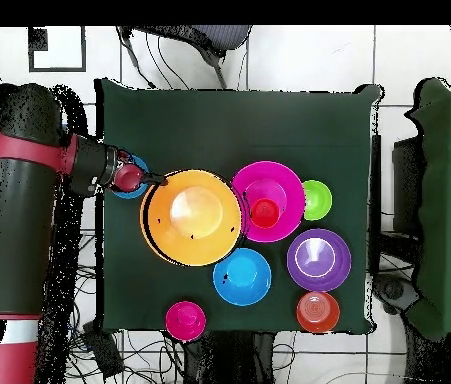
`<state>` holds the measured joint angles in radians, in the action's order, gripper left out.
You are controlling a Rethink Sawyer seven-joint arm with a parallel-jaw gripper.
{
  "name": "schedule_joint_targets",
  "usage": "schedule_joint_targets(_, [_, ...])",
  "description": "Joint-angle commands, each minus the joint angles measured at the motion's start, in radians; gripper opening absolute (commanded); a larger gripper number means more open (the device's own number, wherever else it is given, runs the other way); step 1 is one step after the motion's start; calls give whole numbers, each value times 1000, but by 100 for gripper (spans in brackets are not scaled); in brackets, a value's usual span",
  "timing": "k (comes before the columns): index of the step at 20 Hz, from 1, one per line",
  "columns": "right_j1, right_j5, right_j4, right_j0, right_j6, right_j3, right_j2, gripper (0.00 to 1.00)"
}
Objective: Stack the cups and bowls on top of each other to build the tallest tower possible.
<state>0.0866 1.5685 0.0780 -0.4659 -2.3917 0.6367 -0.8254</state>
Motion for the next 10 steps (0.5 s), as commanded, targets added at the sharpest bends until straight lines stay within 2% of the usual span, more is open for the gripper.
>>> schedule_joint_targets(1, [-16,-29,77,31,359,-8,136,0])
schedule_joint_targets(10, [-28,39,84,33,395,-35,123,0])
